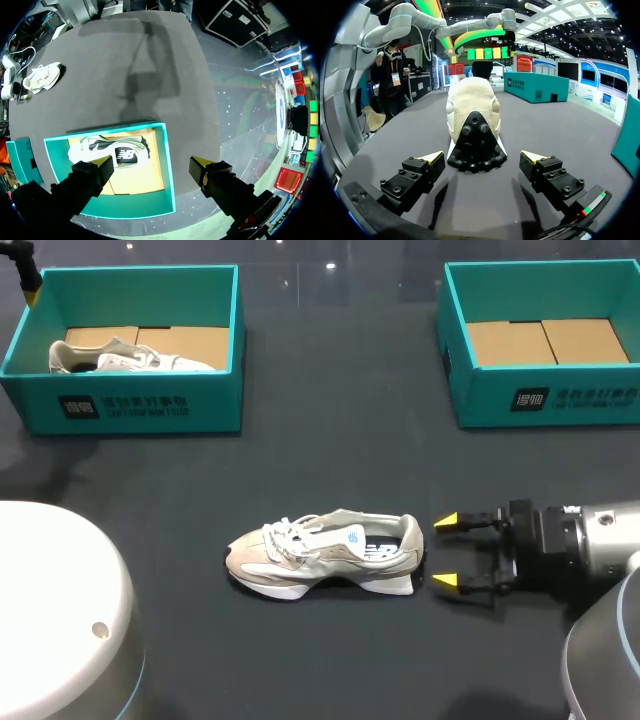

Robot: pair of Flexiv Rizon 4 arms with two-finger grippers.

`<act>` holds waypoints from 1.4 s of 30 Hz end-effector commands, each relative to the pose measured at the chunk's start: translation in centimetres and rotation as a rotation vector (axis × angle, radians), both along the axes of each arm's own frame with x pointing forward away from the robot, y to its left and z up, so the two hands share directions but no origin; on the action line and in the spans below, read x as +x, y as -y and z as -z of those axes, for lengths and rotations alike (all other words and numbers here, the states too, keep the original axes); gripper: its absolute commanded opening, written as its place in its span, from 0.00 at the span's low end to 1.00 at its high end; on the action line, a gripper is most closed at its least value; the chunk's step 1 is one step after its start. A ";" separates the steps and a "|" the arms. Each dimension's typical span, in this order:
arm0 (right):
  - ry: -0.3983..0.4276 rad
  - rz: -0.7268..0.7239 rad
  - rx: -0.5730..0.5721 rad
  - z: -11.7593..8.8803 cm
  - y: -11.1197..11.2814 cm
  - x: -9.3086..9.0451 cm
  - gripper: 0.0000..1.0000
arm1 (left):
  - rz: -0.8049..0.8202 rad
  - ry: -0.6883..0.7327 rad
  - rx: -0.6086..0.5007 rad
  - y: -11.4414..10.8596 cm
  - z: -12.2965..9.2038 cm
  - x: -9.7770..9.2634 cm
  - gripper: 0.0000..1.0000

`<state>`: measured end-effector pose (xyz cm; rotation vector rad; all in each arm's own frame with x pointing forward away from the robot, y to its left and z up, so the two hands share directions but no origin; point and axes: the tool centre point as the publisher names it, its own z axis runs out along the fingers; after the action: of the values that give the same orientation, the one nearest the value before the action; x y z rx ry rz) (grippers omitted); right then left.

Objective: Take the shoe out of the shoebox, open the shoe tongue, remove and reinsert the insole, then place the shoe into the shoebox

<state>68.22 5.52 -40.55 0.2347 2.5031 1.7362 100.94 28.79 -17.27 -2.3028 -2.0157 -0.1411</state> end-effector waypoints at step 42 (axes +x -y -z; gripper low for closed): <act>0.030 -0.078 -0.014 0.0 -5.3 0.6 1.00 | 0.001 0.002 0.001 -0.1 0.0 -0.1 1.00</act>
<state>68.59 10.36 -40.40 0.1111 2.5257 1.7424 100.94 28.78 -17.28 -2.3028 -2.0157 -0.1411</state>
